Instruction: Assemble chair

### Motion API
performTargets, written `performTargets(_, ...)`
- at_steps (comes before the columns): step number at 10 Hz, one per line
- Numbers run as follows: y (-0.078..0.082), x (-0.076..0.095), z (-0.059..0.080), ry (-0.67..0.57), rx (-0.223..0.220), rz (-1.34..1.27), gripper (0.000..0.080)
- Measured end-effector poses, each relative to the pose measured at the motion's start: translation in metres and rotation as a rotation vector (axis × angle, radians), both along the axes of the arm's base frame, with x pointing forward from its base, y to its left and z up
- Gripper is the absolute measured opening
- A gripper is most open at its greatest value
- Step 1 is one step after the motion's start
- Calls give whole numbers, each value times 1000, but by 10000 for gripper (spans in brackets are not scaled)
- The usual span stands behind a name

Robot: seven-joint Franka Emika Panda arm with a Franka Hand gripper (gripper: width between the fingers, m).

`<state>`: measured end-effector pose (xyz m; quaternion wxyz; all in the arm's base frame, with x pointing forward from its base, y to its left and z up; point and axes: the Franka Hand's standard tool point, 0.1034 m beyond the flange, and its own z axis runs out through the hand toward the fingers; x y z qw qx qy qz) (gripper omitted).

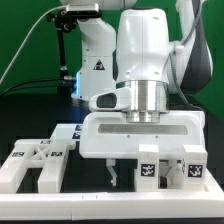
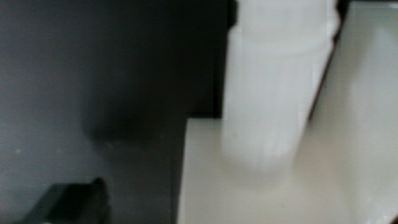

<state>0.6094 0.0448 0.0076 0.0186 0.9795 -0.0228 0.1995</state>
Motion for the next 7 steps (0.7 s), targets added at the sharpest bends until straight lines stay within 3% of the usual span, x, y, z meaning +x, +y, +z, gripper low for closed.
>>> performTargets(1,0,0,0,0,0,0,537)
performTargets(3,0,0,0,0,0,0,180)
performTargets(4,-4,0,0,-1,-4,-5,63)
performTargets(7,-5,1,1,-4,-5,-6,34)
